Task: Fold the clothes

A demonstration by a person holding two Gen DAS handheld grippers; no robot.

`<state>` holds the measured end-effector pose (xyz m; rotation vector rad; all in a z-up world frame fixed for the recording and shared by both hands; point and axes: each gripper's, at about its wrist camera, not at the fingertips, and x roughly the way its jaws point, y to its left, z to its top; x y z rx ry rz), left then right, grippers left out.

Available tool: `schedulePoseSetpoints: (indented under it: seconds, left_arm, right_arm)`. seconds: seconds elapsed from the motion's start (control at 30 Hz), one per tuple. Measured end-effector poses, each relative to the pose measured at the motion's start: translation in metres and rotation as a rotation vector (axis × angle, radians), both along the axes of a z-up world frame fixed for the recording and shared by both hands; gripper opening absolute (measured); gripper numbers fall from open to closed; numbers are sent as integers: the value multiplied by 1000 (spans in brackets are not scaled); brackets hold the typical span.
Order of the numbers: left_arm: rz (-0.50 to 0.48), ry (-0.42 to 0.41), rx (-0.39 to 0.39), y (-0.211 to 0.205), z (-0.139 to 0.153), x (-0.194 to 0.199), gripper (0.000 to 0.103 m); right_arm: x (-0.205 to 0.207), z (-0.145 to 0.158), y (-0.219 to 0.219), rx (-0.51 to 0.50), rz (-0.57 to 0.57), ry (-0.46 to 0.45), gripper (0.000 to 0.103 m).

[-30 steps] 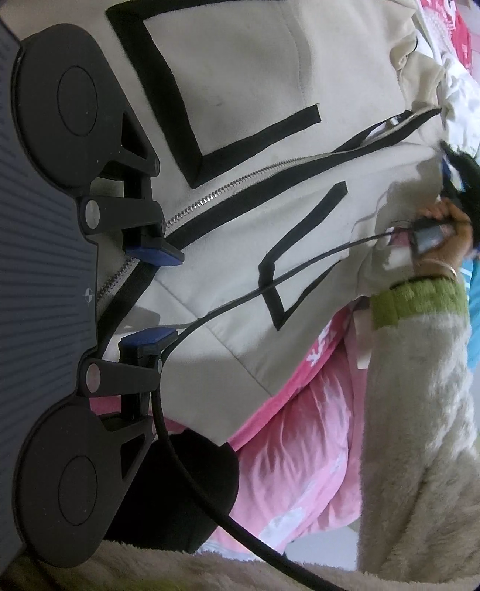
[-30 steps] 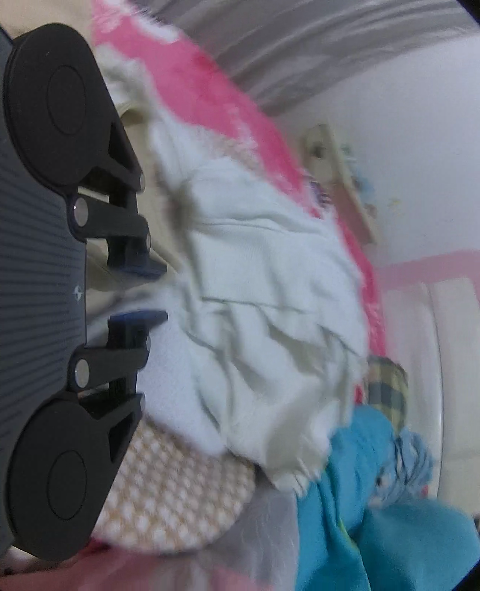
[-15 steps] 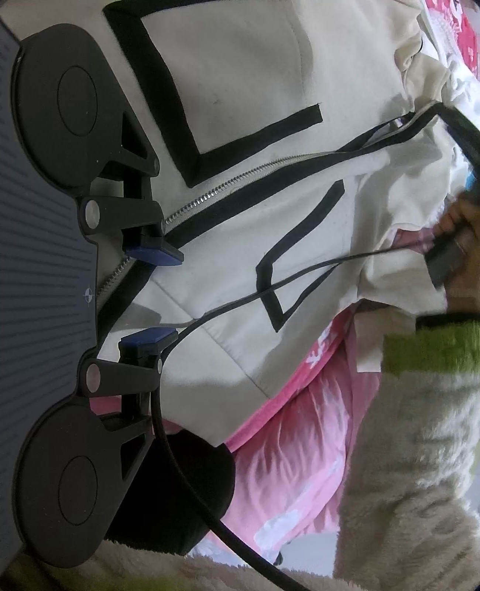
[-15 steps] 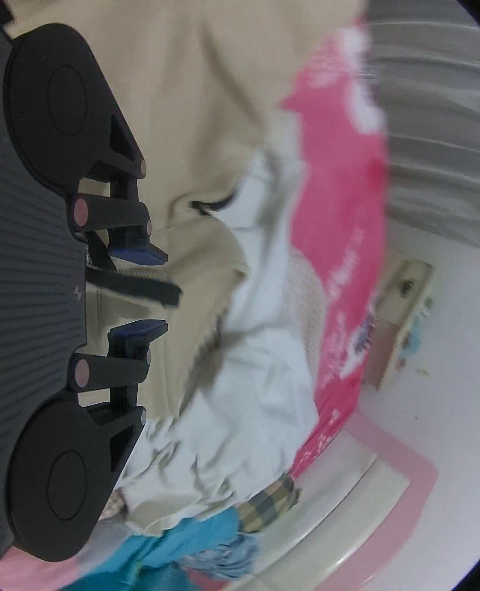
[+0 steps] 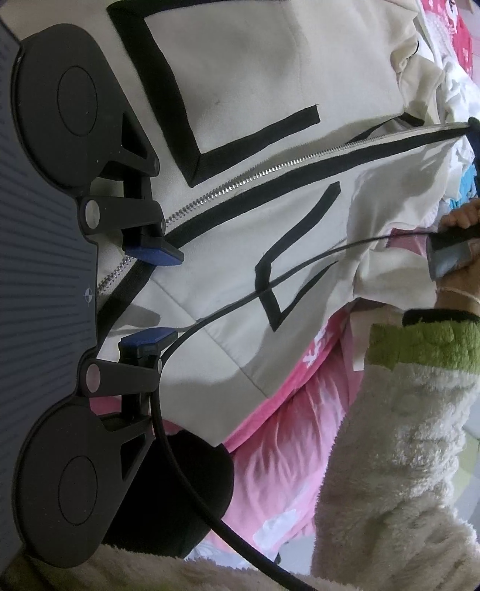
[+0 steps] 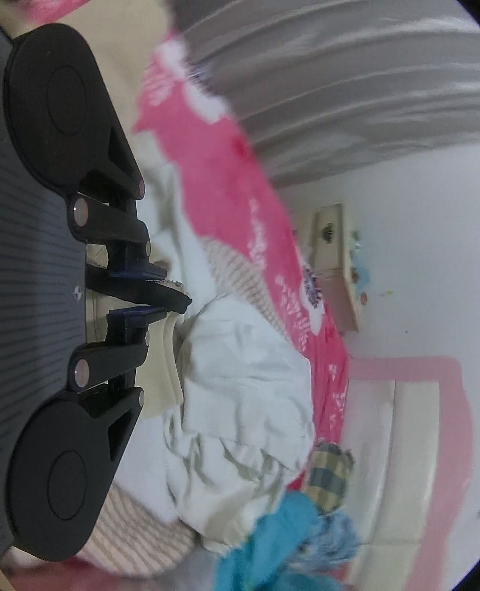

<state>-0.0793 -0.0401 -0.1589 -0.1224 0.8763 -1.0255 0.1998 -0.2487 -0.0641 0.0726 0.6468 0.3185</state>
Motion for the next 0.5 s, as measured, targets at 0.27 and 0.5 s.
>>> schedulePoseSetpoints:
  seconds: [0.27, 0.5]
  left_arm:
    - [7, -29, 18, -3, 2, -6, 37]
    - [8, -26, 18, -4, 0, -5, 37]
  right_arm:
    - [38, -70, 30, -156, -9, 73, 25]
    - [7, -6, -36, 57, -162, 46, 61]
